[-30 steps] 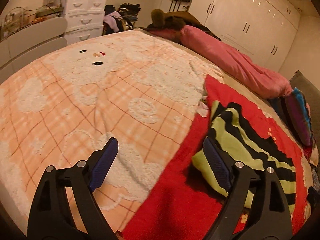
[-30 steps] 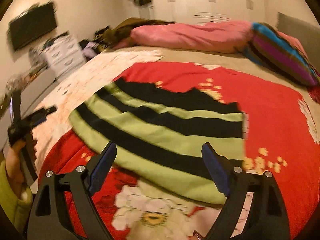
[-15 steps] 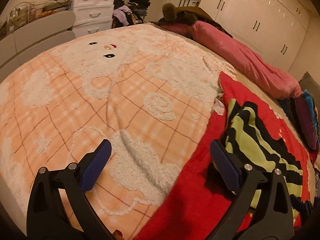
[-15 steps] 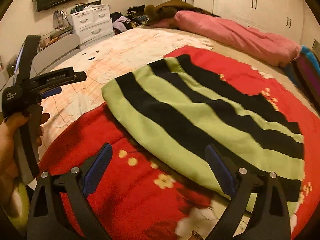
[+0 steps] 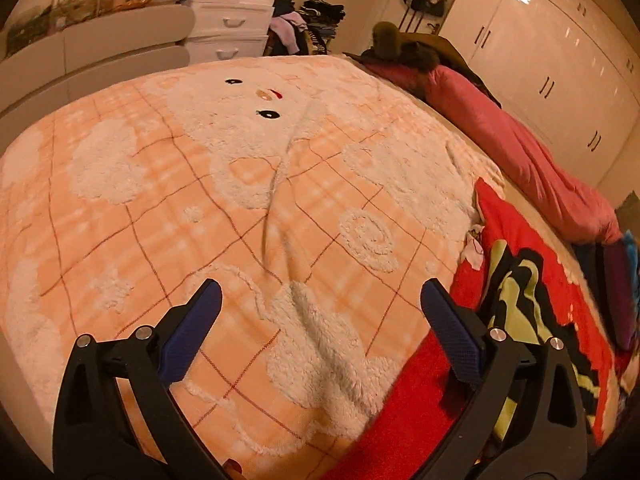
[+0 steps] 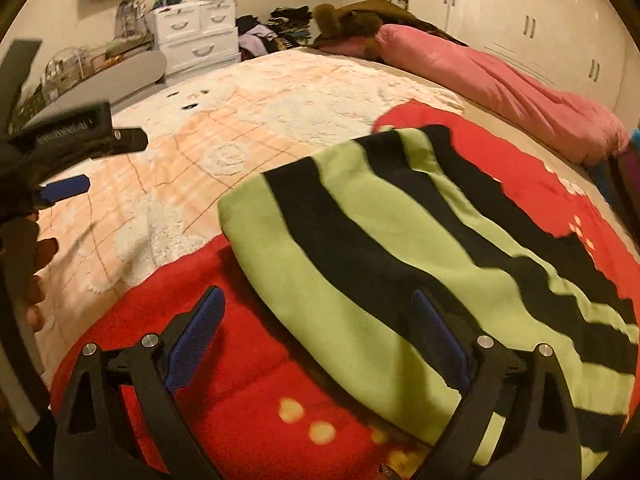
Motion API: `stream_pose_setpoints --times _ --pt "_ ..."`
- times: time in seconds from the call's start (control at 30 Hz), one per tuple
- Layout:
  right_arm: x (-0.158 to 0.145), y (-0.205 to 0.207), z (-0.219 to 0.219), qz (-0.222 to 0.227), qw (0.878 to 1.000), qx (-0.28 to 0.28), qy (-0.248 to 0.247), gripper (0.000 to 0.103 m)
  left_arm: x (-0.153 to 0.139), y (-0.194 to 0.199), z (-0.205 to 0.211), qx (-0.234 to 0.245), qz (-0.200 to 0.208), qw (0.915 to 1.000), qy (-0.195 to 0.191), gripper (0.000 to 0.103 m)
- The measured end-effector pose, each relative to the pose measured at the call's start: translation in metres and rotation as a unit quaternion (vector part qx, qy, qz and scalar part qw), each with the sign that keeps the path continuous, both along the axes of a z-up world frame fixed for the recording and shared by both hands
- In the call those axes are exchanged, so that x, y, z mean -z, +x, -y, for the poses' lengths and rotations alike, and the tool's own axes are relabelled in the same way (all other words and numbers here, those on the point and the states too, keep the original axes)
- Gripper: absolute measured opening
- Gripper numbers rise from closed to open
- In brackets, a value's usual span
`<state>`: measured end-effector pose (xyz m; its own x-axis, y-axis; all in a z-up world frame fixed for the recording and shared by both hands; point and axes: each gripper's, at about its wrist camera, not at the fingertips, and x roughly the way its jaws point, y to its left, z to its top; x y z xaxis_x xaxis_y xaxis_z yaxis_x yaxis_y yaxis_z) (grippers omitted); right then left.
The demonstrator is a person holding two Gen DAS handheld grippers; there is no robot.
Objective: Fold small clothes
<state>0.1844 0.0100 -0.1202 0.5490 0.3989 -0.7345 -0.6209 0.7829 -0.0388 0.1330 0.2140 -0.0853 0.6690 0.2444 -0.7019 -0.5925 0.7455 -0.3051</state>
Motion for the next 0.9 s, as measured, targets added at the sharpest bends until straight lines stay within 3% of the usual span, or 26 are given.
stream_pose_setpoints --times 0.1,0.2,0.27,0.33,0.43,0.5,0.57,0.63,0.7,0.77,0.87,0.9 --pt "0.009 0.001 -0.021 0.014 1.000 -0.021 -0.019 0.091 0.001 0.001 -0.001 0.000 0.000 1.0000 -0.004 0.093" --pt "0.018 0.004 -0.032 0.034 0.998 -0.024 -0.047 0.076 0.003 0.004 0.002 0.010 0.000 0.9999 -0.009 0.093" --pt "0.024 0.010 -0.034 0.054 0.996 -0.014 -0.073 0.047 0.005 0.007 0.004 0.020 -0.002 0.9998 -0.010 0.093" --pt "0.021 0.016 -0.024 0.050 0.997 -0.016 -0.051 0.013 0.006 0.010 0.007 0.029 -0.006 0.9995 -0.012 0.093" --pt "0.005 0.020 0.002 0.039 0.999 -0.006 0.000 0.008 0.010 0.024 0.005 0.047 -0.013 0.9972 -0.056 0.093" --pt "-0.002 0.019 0.016 0.033 0.999 -0.012 0.040 0.007 0.009 0.040 0.006 0.074 0.011 0.9910 -0.112 0.093" --pt "-0.008 0.017 0.030 0.034 0.997 -0.015 0.066 0.007 0.005 0.059 0.013 0.107 0.009 0.9867 -0.122 0.093" --pt "-0.012 0.017 0.037 0.036 0.996 -0.020 0.080 0.007 0.001 0.091 0.026 0.172 0.007 0.9747 -0.142 0.093" --pt "-0.012 0.017 0.038 0.041 0.996 -0.027 0.076 0.007 0.010 0.126 0.032 0.221 -0.002 0.9520 -0.212 0.093" --pt "-0.011 0.015 0.039 0.040 0.996 -0.031 0.077 0.007 0.015 0.158 0.043 0.253 -0.042 0.9435 -0.210 0.093" --pt "-0.010 0.012 0.039 0.041 0.996 -0.035 0.077 0.007 0.030 0.188 0.058 0.291 -0.076 0.9209 -0.248 0.093" --pt "-0.010 0.011 0.039 0.039 0.996 -0.034 0.078 0.007 0.032 0.194 0.060 0.297 -0.081 0.9180 -0.250 0.093"
